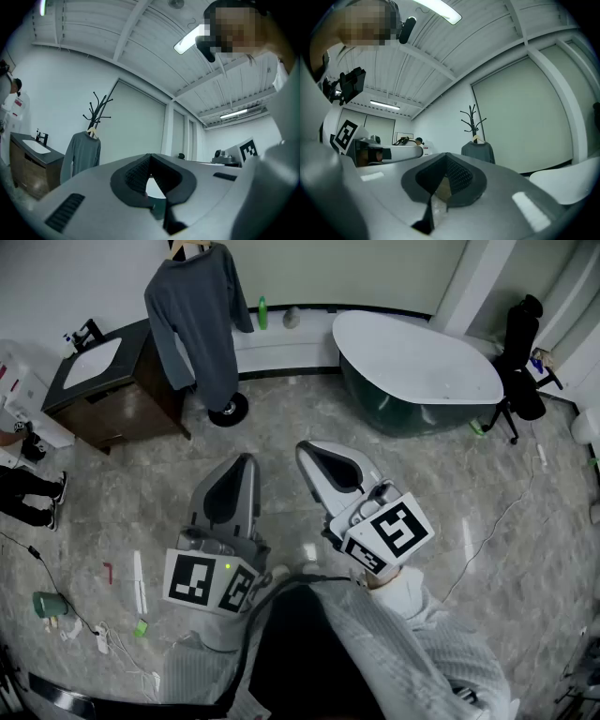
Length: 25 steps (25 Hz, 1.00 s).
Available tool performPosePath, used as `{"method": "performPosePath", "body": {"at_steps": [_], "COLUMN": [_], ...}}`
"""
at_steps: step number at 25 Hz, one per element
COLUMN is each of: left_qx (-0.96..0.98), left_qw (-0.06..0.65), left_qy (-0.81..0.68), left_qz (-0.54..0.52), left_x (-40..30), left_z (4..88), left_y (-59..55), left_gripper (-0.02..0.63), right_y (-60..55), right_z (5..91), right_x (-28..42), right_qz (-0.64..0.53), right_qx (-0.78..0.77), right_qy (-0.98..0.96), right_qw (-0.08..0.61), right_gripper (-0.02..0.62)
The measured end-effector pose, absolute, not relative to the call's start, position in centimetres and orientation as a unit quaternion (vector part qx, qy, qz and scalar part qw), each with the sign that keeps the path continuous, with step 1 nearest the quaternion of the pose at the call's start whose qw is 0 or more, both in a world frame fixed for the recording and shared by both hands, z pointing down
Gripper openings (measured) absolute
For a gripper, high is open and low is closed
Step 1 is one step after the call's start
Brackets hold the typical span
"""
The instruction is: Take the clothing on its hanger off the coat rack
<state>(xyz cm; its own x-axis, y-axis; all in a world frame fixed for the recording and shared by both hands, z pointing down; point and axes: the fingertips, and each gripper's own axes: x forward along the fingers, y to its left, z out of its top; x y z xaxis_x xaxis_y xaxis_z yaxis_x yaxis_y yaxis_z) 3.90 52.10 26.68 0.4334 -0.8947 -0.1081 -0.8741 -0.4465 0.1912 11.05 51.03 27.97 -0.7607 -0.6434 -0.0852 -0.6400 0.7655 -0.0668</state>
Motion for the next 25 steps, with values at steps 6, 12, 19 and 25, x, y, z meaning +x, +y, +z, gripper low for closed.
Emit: {"method": "performPosePath", "body": {"at_steps": [6, 12, 19, 25], "left_qx": [0.847, 0.844, 0.836, 0.828], "left_qw": [0.049, 0.050, 0.060, 0.068], "left_qy": [-0.521, -0.525, -0.538, -0.553], "left_qz": [-0.096, -0.092, -0.088, -0.069], "left_x": [5.1, 6.8, 8.8, 7.3], "left_z": [27.1, 27.4, 29.0, 30.4], "left_y": [51.1, 49.4, 47.3, 42.6], "left_gripper": [0.005, 0.005, 0.005, 0.005], "right_y": [50.2, 48.6, 46.2, 41.9], "right_z": [28.6, 28.9, 31.1, 33.1], "right_x": [12.1, 13.9, 16.0, 14.6], "right_qz": [-0.027, -0.034, -0.056, -0.077], "right_qx": [-0.339, -0.338, -0.333, -0.316], "right_qy": [0.939, 0.939, 0.940, 0.945], "right_qw": [0.056, 0.059, 0.047, 0.032], "right_gripper": [0.000, 0.002, 0.002, 0.002]}}
